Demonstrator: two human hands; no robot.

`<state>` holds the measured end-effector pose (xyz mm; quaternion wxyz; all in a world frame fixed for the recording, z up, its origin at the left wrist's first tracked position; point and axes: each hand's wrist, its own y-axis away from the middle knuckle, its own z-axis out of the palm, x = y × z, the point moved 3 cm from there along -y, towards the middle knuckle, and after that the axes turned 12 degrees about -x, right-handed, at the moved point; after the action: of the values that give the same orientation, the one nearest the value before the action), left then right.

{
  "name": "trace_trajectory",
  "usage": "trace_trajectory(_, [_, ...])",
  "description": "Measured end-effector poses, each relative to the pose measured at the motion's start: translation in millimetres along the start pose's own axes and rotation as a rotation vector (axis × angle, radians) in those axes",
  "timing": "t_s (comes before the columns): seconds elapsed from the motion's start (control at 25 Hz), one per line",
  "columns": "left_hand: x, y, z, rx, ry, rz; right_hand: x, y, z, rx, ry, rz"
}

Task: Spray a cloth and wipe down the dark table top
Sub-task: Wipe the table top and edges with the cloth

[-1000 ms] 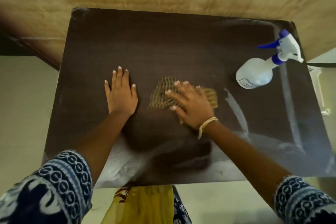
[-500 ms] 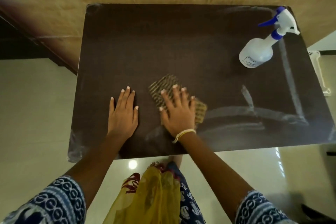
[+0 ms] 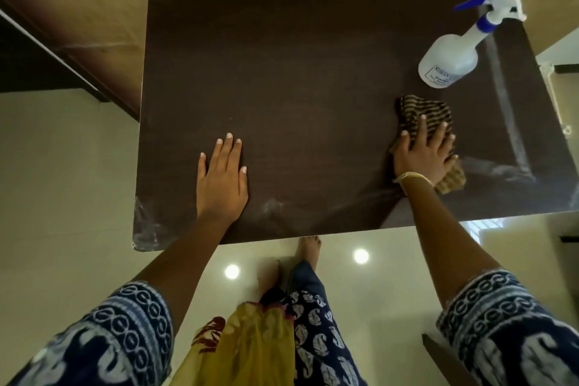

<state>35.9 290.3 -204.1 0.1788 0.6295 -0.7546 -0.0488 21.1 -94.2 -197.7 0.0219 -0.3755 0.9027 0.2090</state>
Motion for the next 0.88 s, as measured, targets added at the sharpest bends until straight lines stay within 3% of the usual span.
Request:
trace_trajectory(0.08, [-1.6, 0.2, -1.5, -0.022, -0.008, 0.021, -41.5, 41.7, 26.5, -0.003, 0.056, -0.152])
trace_trajectory(0.2, [-12.5, 7.6, -1.0, -0.047, -0.031, 0.087, -95.1, 142.6, 79.6, -0.085, 0.182, -0.527])
trace_trajectory(0.28, [-22.7, 16.5, 1.8, -0.061, -0.04, 0.11, -110.7, 206.3, 105.9, -0.192, 0.277, -0.767])
trace_trajectory(0.36, [-28.3, 23.5, 4.6, -0.055, -0.043, 0.111, -109.3, 214.9, 109.2, -0.231, 0.327, -0.934])
trace_trajectory(0.44, [-26.7, 25.5, 4.0, -0.028, -0.025, 0.11, -89.0, 172.5, 90.8, -0.167, 0.302, -0.857])
trace_trajectory(0.6, [-25.4, 25.7, 1.6, -0.029, -0.04, 0.108, -6.0, 81.2, 35.9, -0.039, 0.124, -0.262])
trace_trajectory(0.72, [-26.4, 26.5, 0.4, -0.037, -0.056, 0.1, -15.7, 86.2, 41.6, -0.013, 0.012, -0.022])
trace_trajectory(0.8, [-23.7, 26.1, 0.0, -0.055, -0.072, 0.083, -56.2, 117.4, 62.5, -0.016, 0.03, -0.084])
trace_trajectory(0.88, [-20.3, 26.0, 0.1, -0.065, -0.096, 0.06, -94.1, 160.3, 88.1, -0.067, 0.135, -0.315])
